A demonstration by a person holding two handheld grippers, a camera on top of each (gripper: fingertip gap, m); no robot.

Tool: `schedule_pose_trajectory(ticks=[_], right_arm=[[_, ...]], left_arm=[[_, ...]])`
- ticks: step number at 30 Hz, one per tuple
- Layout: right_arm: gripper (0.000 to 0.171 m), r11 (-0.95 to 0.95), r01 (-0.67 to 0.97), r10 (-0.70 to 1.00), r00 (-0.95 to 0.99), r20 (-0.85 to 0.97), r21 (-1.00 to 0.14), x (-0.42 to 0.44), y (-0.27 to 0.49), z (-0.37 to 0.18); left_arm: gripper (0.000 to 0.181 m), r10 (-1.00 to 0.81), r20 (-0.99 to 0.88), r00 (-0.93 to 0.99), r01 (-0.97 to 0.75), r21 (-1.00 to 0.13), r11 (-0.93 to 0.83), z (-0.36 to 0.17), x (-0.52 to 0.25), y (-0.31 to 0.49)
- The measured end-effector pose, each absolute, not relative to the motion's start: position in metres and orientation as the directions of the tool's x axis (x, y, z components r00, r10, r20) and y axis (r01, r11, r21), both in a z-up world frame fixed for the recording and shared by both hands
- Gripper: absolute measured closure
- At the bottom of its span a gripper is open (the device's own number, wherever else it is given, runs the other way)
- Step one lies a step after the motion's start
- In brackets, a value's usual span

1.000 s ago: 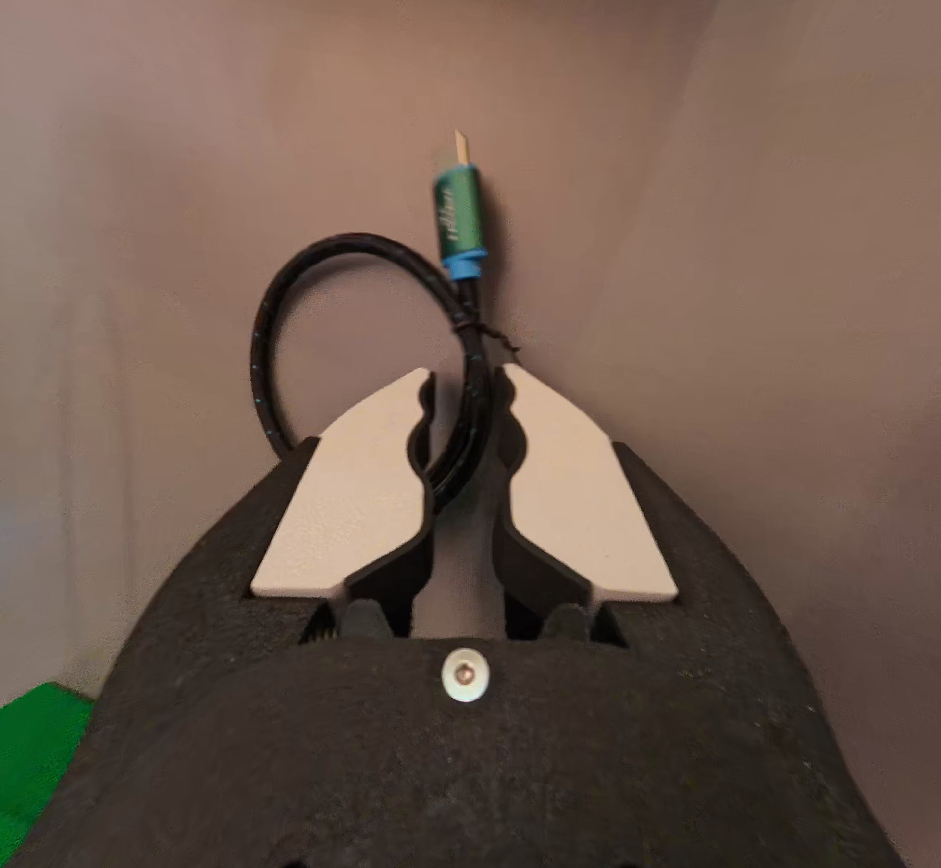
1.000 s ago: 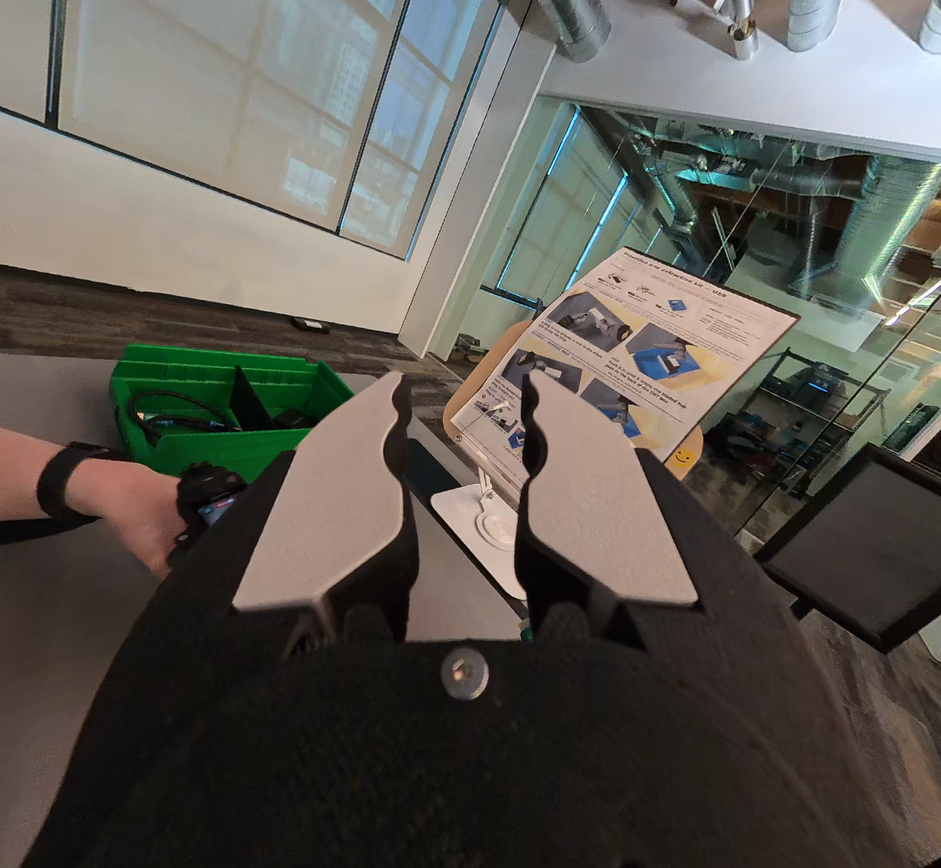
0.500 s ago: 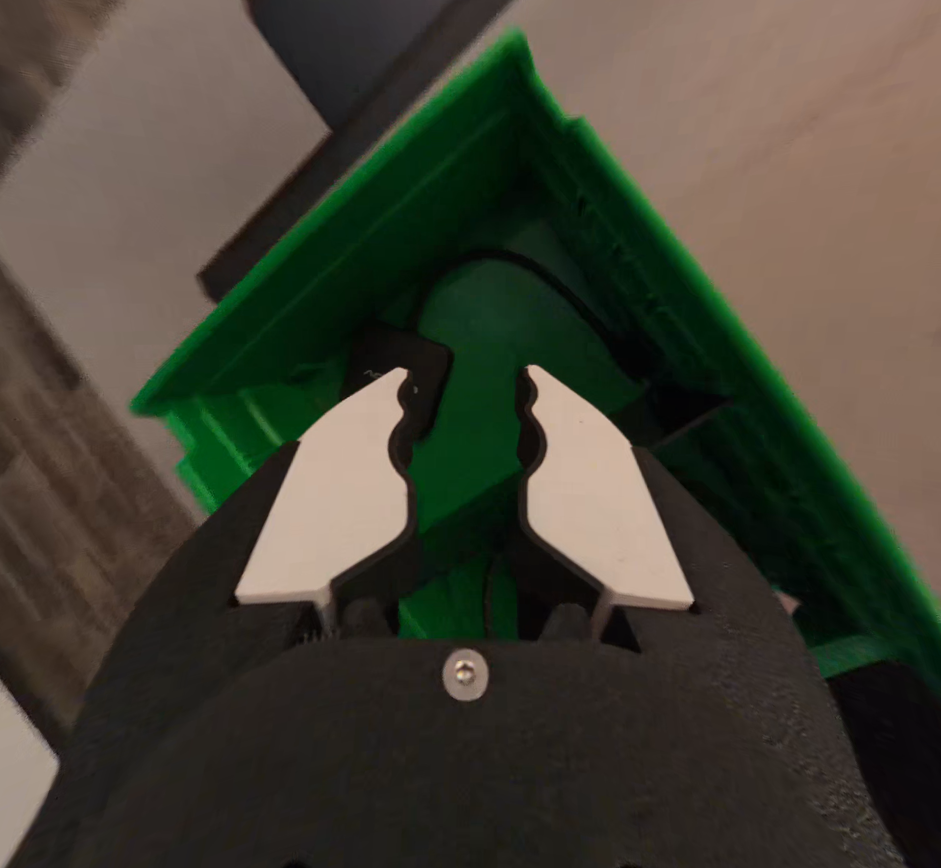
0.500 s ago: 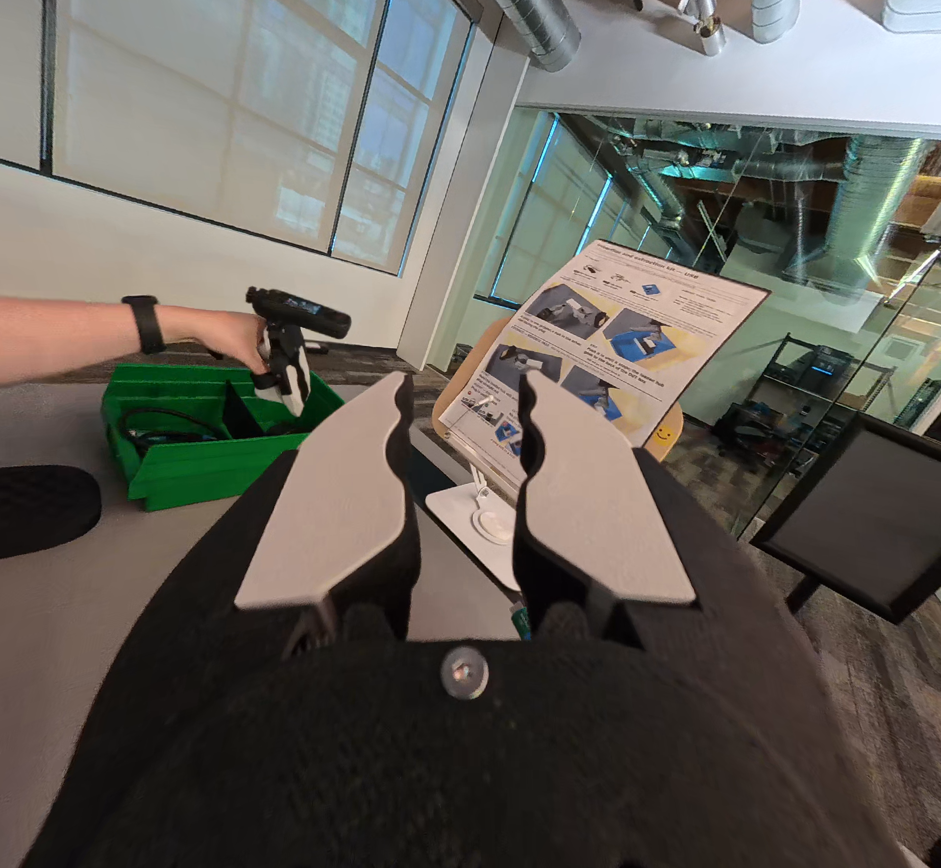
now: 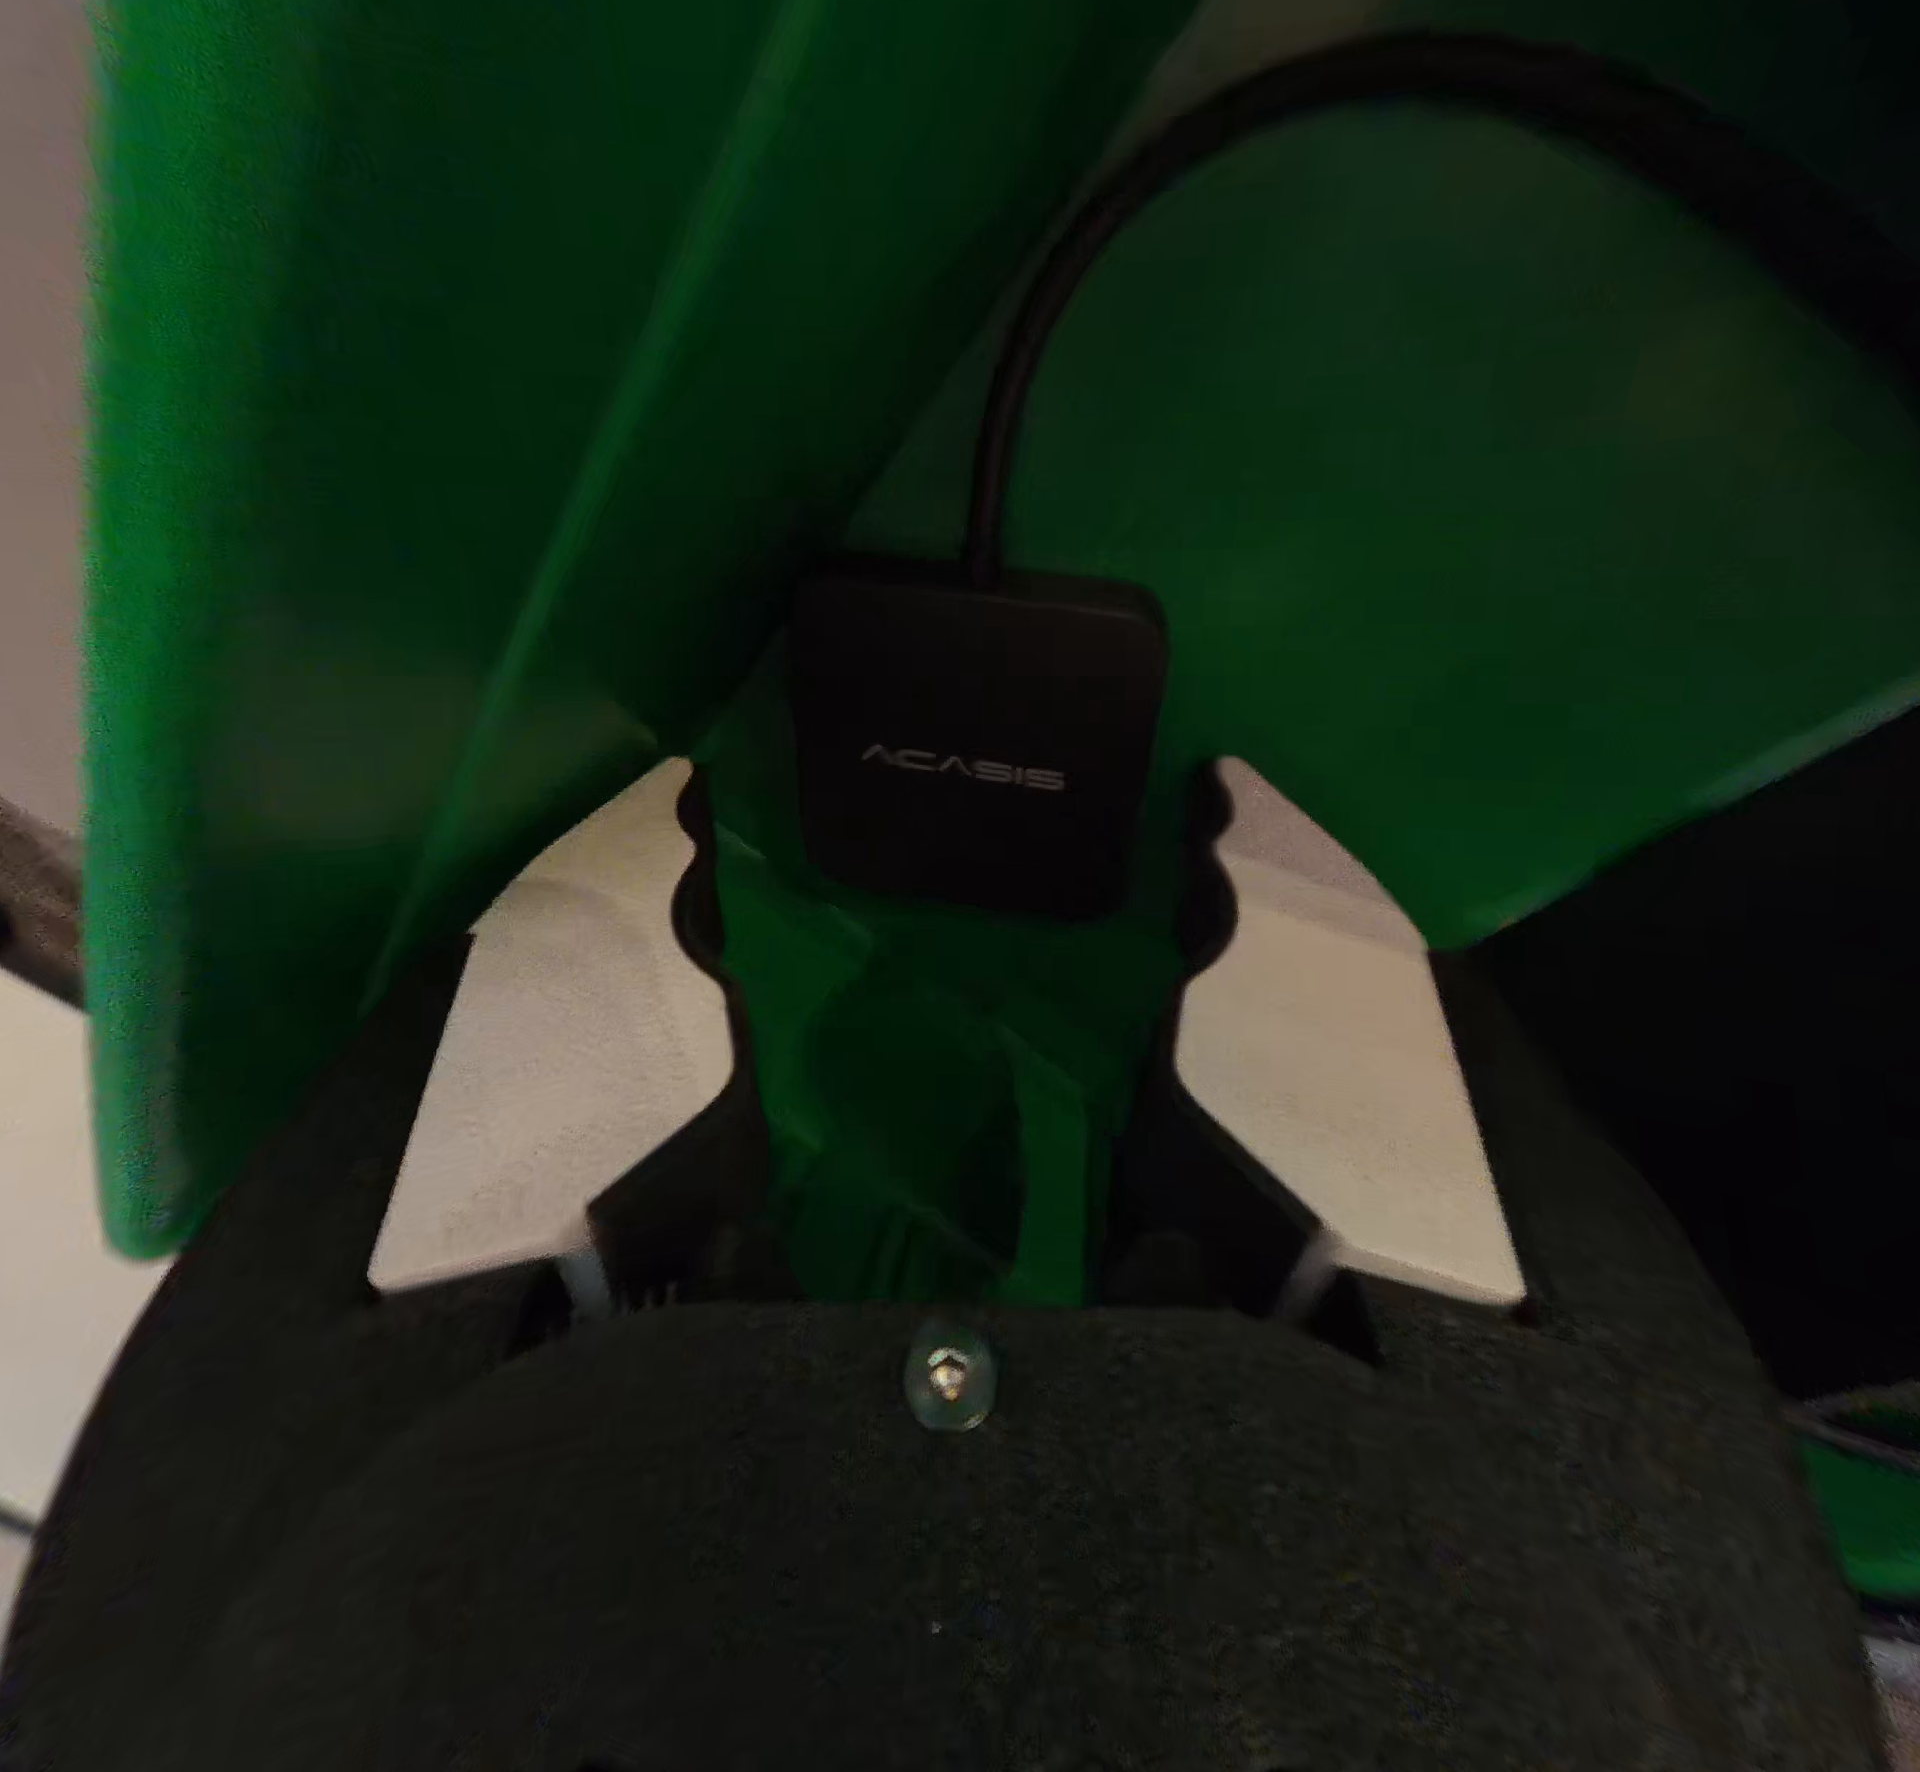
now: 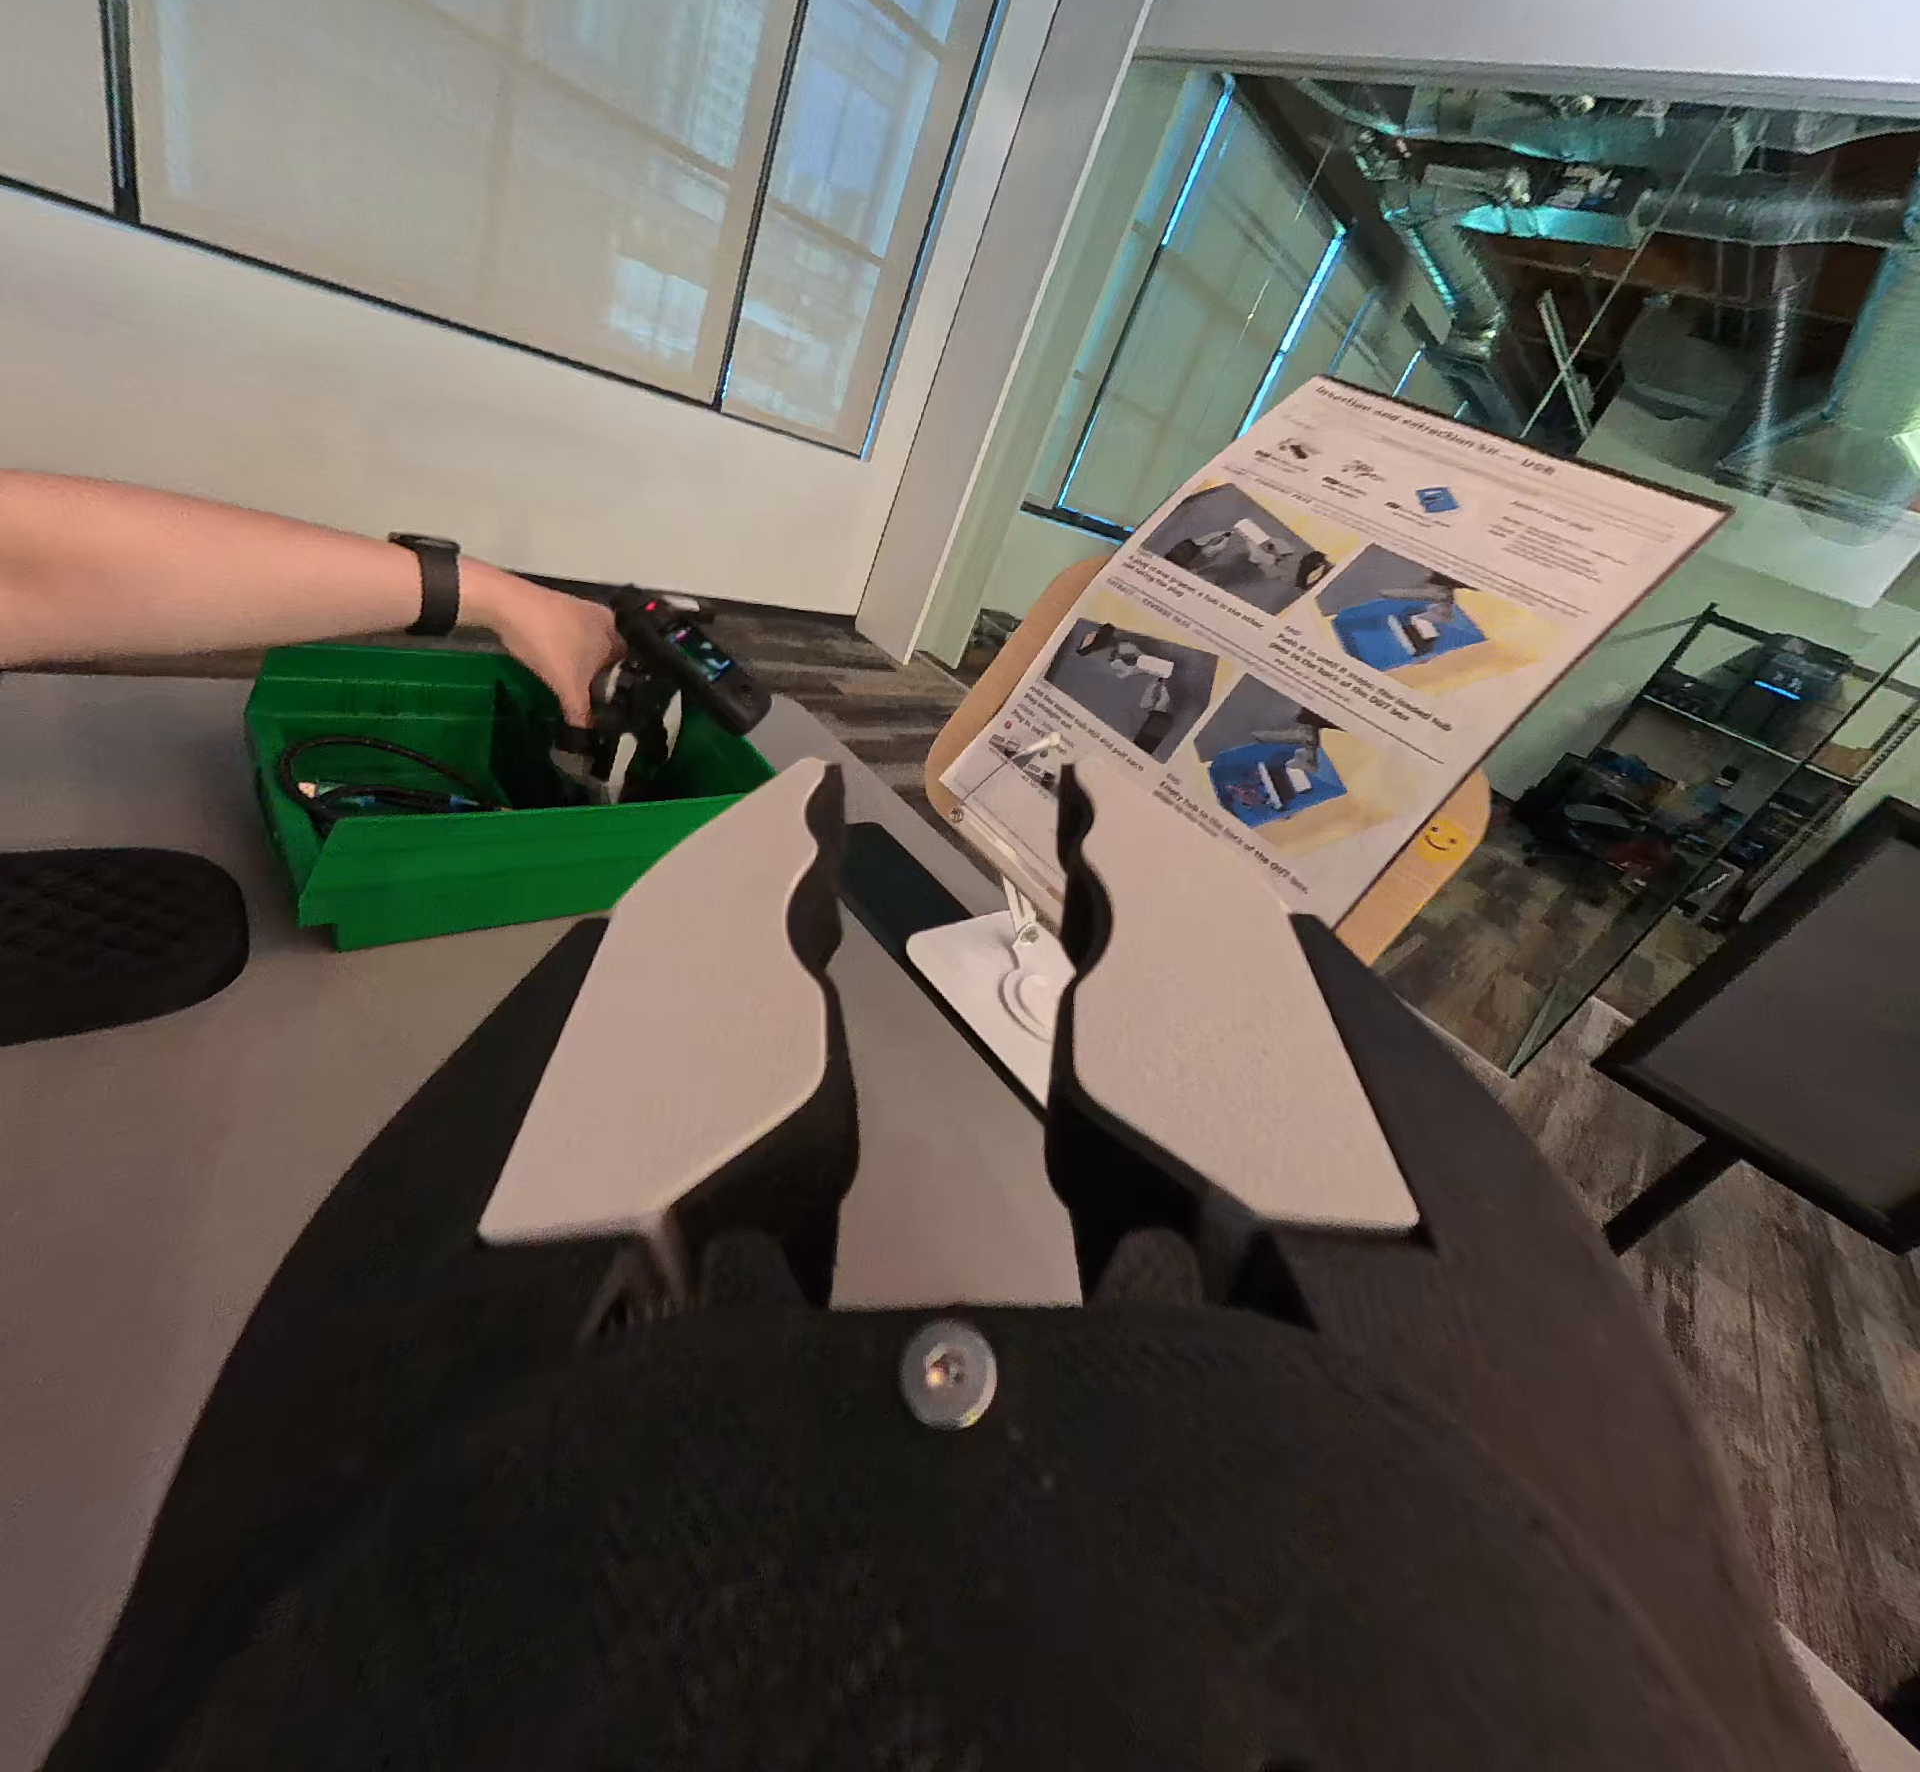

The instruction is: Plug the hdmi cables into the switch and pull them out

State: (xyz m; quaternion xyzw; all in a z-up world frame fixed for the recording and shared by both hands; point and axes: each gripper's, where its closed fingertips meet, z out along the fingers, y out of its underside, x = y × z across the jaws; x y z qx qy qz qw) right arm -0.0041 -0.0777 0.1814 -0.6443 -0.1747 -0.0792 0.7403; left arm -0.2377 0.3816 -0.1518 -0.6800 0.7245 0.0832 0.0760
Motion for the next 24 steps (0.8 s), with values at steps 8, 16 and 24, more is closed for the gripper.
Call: schedule_pose_trajectory(ticks=[8,16,24], right_arm=[[0.132,0.003,0.478,0.107,0.873,0.475,-0.878,-0.010,-0.052,0.155],[0.134,0.139,0.400,0.141,0.897,0.418,-0.906,-0.016,-0.072,0.175],[0.134,0.142,0.363,0.134,0.915,0.382,-0.921,-0.005,-0.072,0.174]], left_arm=[[0.117,-0.975,-0.166,-0.147,-0.989,0.013,0.147,-0.154,-0.232,0.372],[0.118,-0.964,-0.241,-0.112,-0.993,0.055,0.101,-0.144,-0.237,0.374],[0.118,-0.877,-0.473,-0.085,-0.993,-0.033,0.114,-0.051,-0.241,0.378]])
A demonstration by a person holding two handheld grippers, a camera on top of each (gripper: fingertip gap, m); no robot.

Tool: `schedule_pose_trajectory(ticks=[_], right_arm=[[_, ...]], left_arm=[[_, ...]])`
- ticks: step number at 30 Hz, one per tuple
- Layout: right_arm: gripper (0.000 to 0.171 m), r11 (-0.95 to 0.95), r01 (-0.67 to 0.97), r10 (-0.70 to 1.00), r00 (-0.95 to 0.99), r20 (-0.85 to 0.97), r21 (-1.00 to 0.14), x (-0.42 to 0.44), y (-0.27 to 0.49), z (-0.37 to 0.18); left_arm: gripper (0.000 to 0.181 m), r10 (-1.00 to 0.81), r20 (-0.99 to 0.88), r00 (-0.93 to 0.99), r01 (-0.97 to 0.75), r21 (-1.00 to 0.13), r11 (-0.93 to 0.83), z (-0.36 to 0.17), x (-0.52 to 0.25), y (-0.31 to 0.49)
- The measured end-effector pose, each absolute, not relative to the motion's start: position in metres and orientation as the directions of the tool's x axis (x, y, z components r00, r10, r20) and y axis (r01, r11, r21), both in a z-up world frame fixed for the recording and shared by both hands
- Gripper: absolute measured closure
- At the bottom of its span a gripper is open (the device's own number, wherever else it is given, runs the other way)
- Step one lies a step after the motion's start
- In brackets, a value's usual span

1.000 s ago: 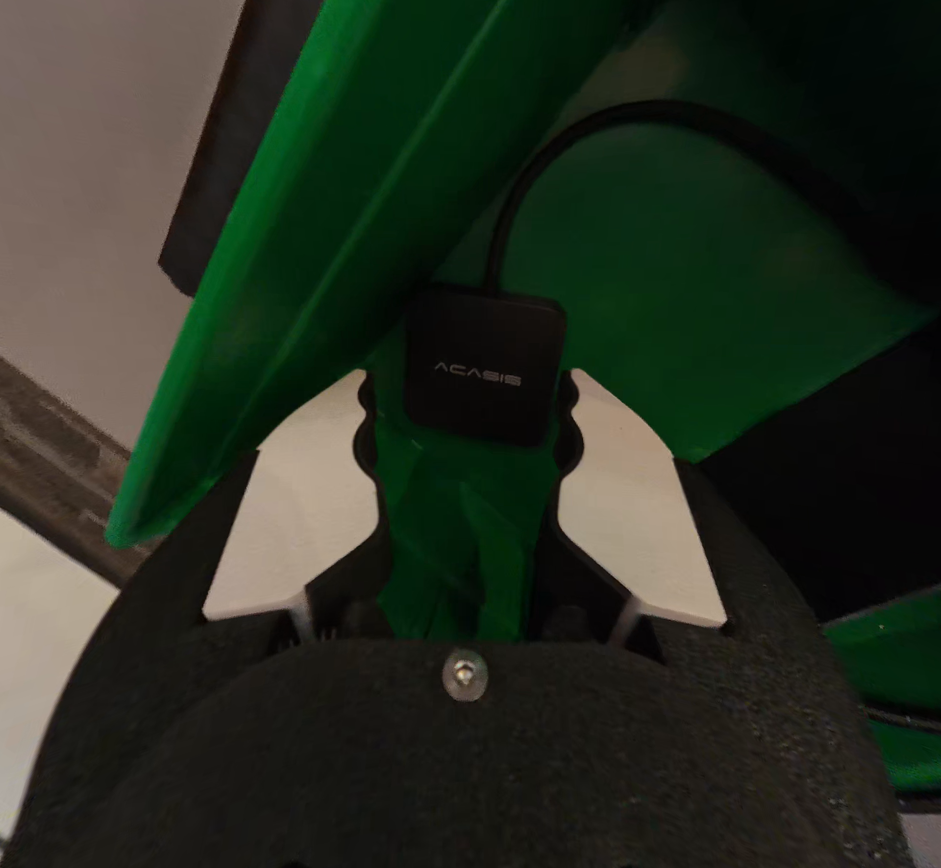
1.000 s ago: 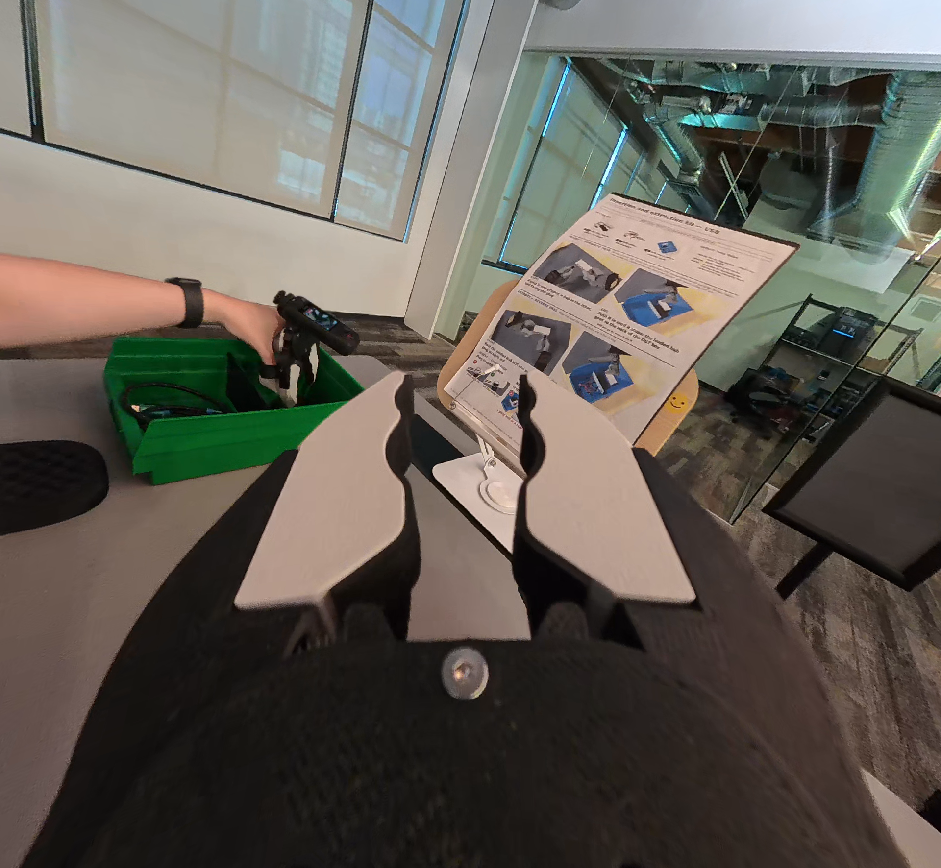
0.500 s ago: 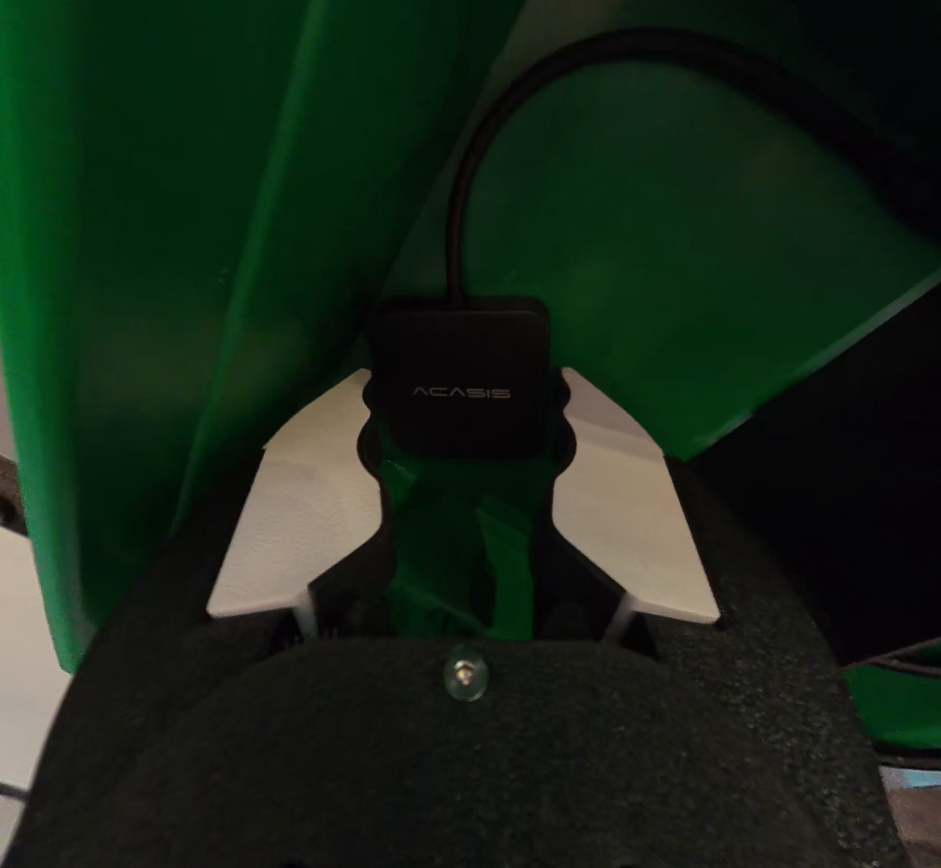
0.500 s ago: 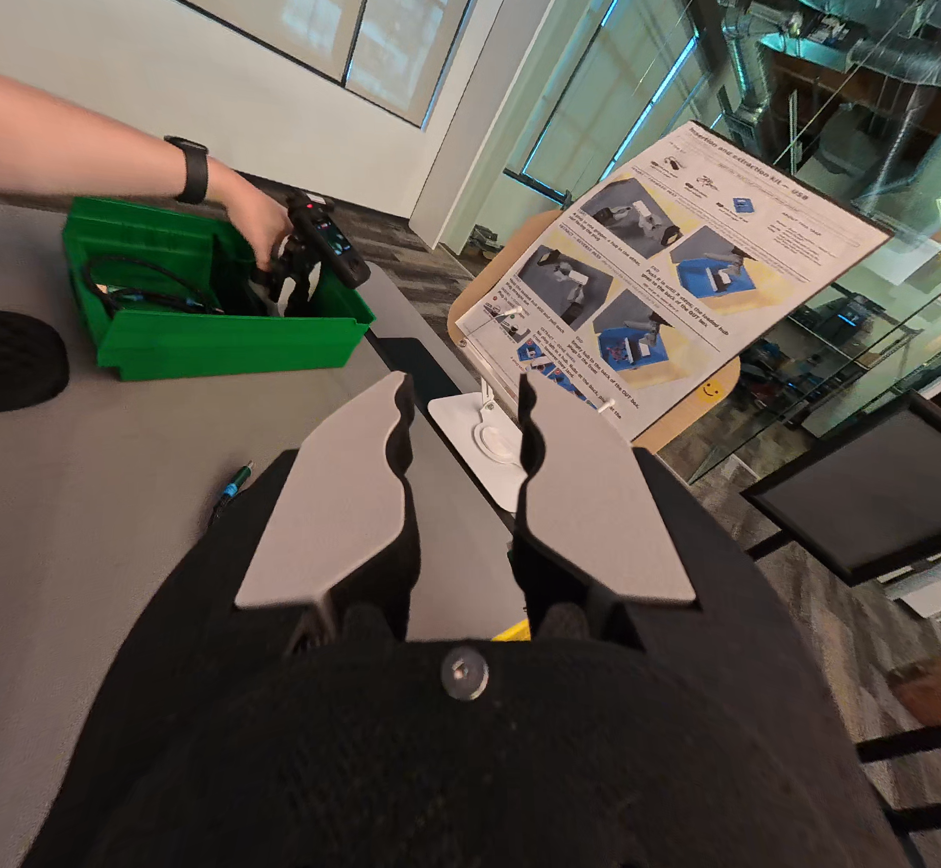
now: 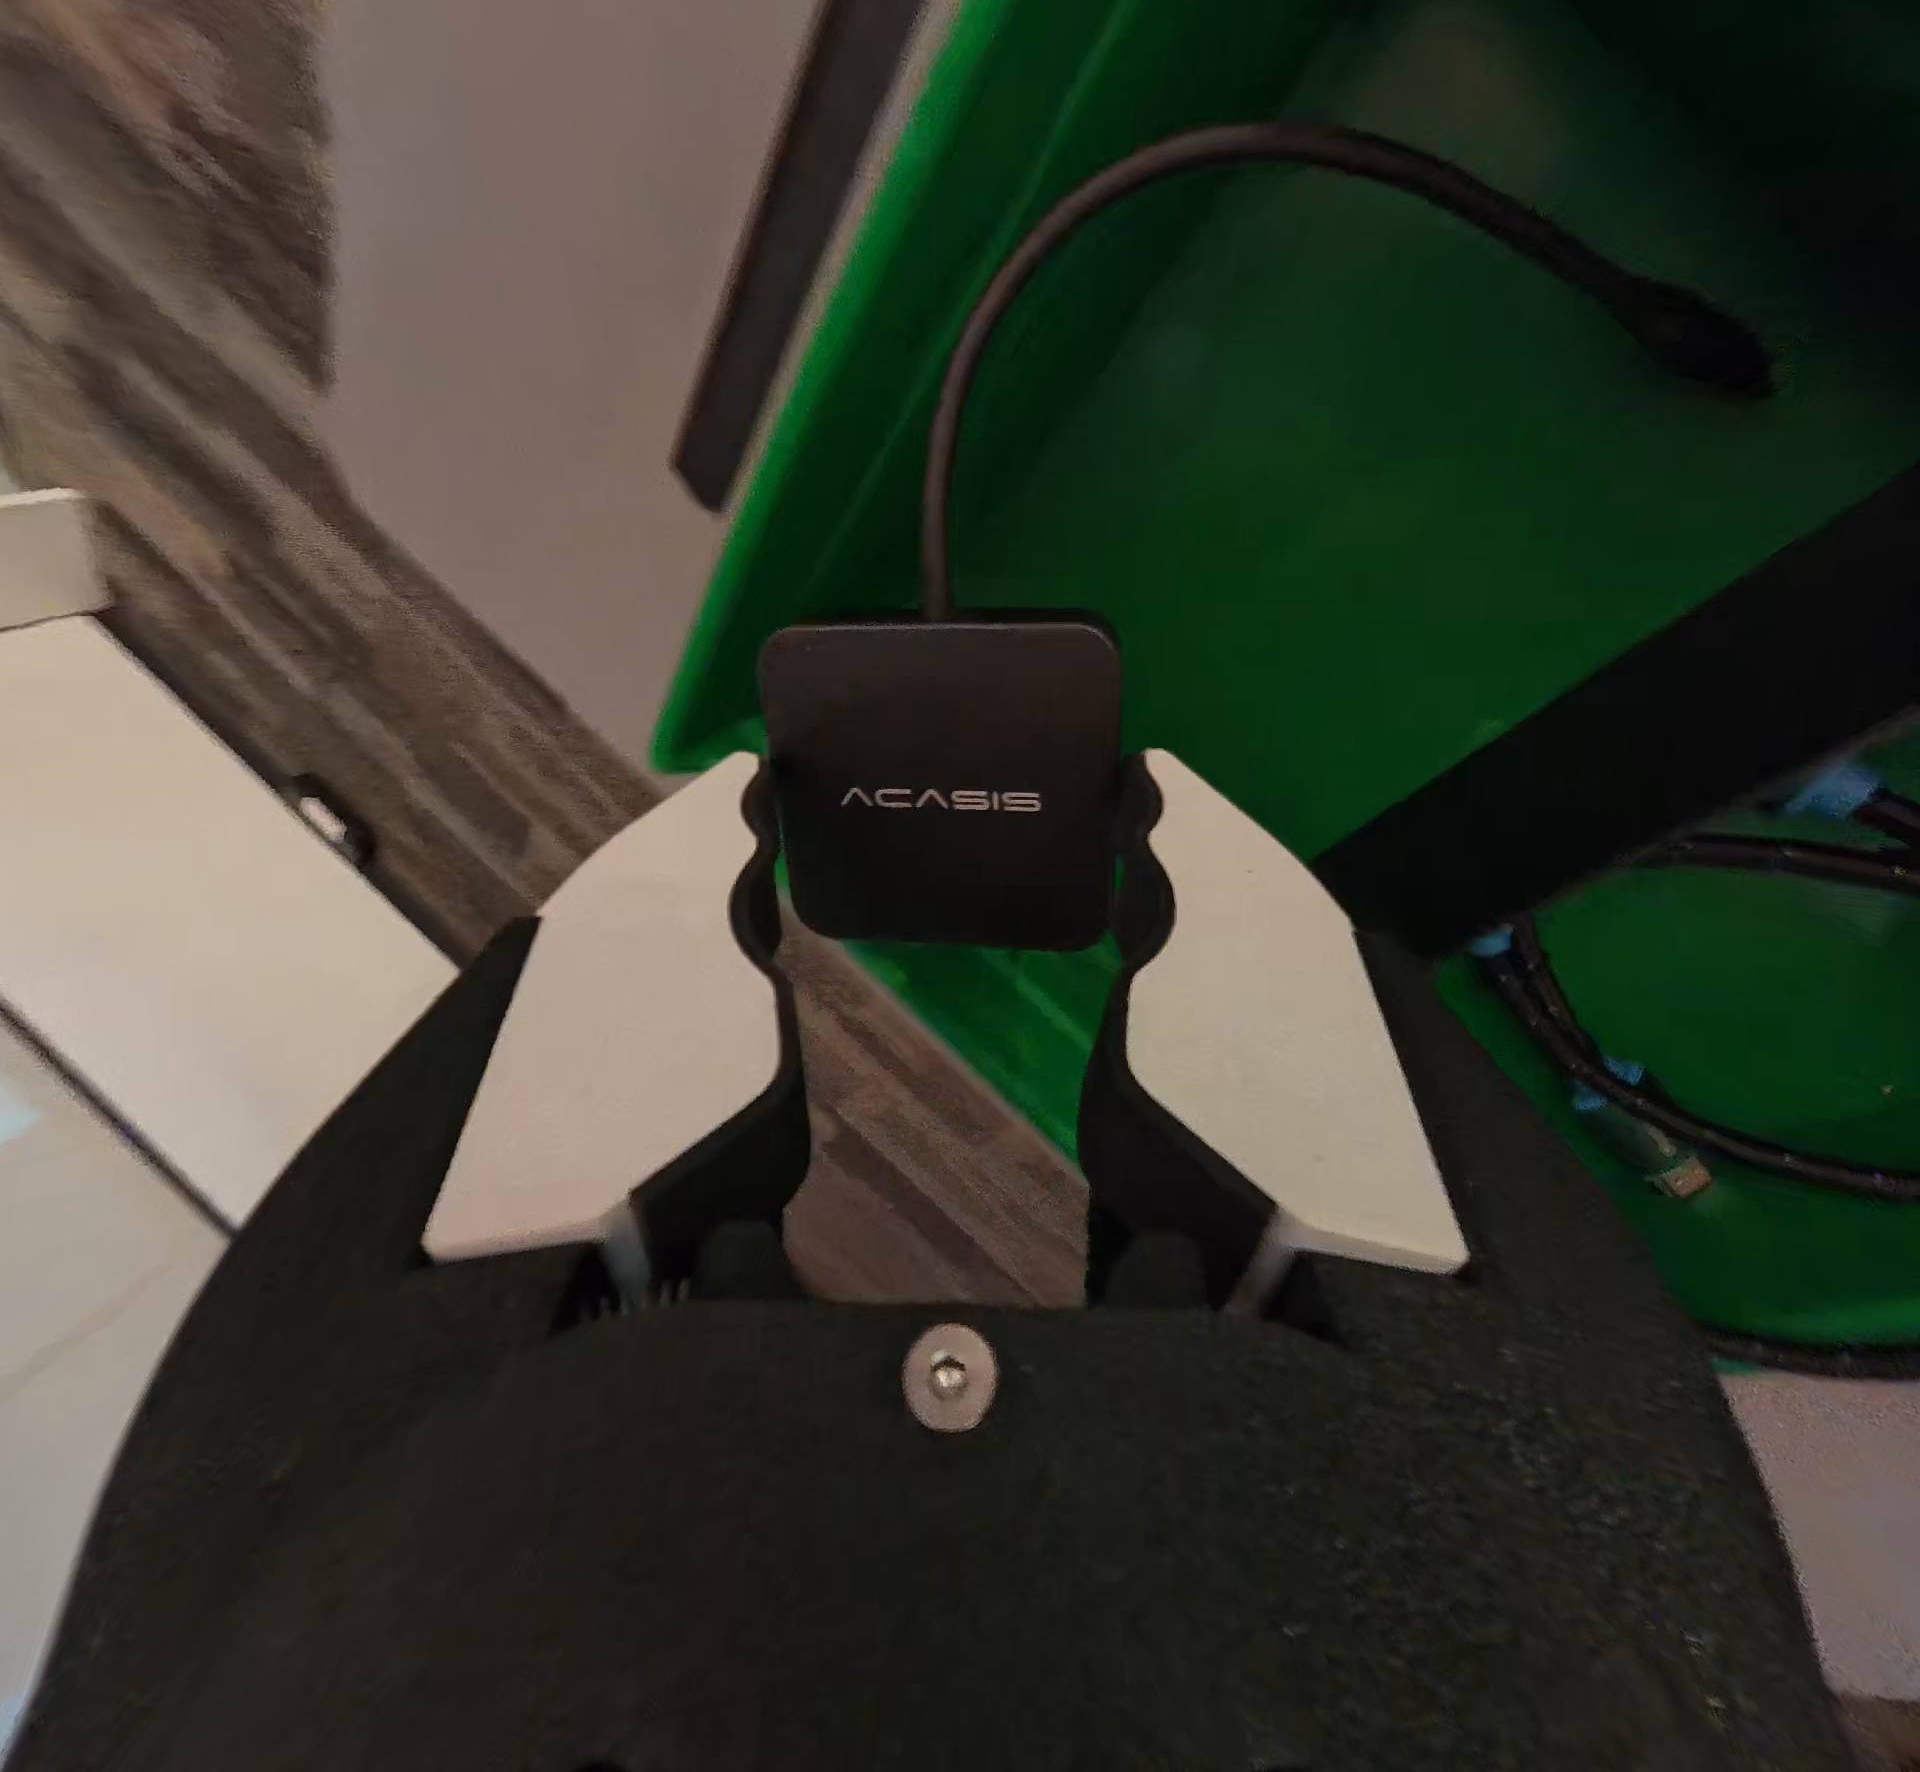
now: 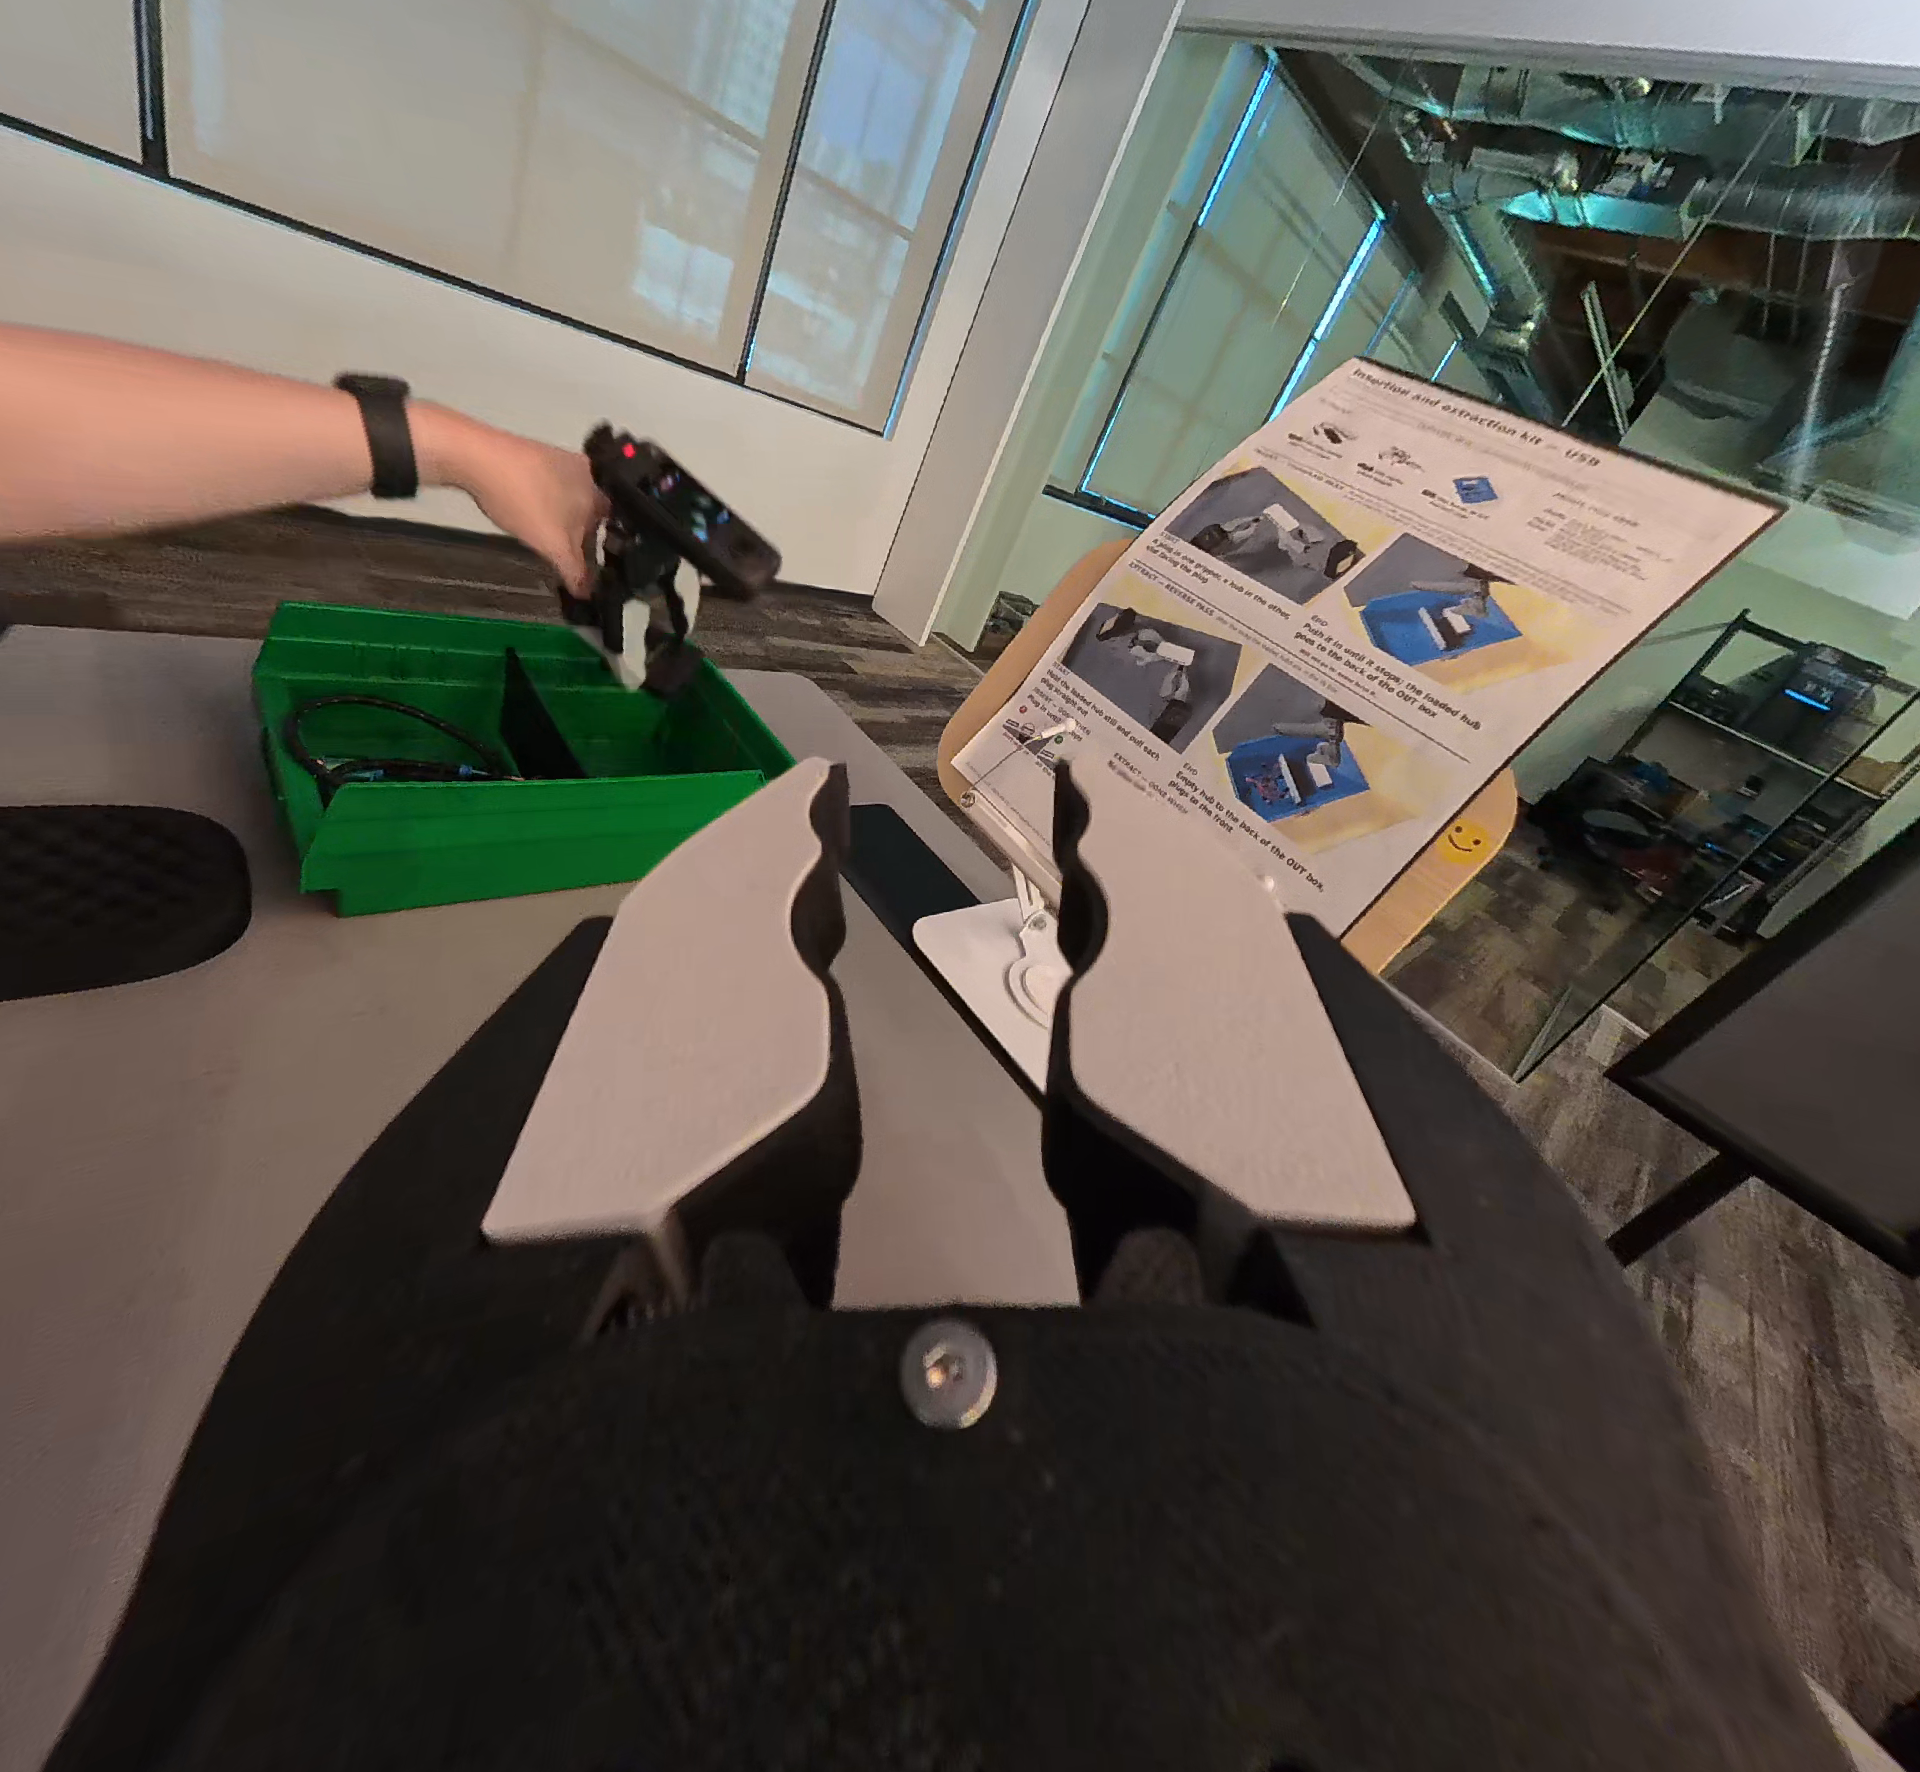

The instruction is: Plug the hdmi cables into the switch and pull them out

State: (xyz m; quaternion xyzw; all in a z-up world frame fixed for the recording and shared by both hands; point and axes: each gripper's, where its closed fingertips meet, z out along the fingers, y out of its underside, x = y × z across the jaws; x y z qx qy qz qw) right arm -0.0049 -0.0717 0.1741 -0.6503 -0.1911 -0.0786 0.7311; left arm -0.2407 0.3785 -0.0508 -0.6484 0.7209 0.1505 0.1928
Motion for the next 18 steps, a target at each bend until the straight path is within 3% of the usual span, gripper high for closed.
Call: schedule_pose_trajectory(ticks=[6,11,12,14,18], right_arm=[[0.134,0.089,0.350,0.223,0.906,0.361,-0.933,-0.017,-0.044,0.157],[0.133,0.099,0.435,0.310,0.841,0.443,-0.895,-0.049,-0.005,0.136],[0.133,0.121,0.442,0.324,0.829,0.457,-0.889,-0.057,0.003,0.133],[0.132,0.164,0.419,0.358,0.818,0.450,-0.893,-0.072,0.019,0.127],[0.132,0.067,0.417,0.403,0.820,0.407,-0.906,-0.077,0.051,0.090]], left_arm=[[0.119,-0.834,-0.546,-0.078,-0.966,-0.164,0.198,0.042,-0.218,0.321],[0.123,-0.856,-0.484,-0.184,-0.924,-0.211,0.318,0.087,-0.183,0.231],[0.181,-0.858,-0.471,-0.206,-0.907,-0.238,0.348,0.098,-0.173,0.212],[0.181,-0.787,-0.580,-0.210,-0.892,-0.216,0.398,0.123,-0.158,0.200],[0.181,-0.790,-0.545,-0.280,-0.916,-0.095,0.390,0.113,-0.157,0.172]])
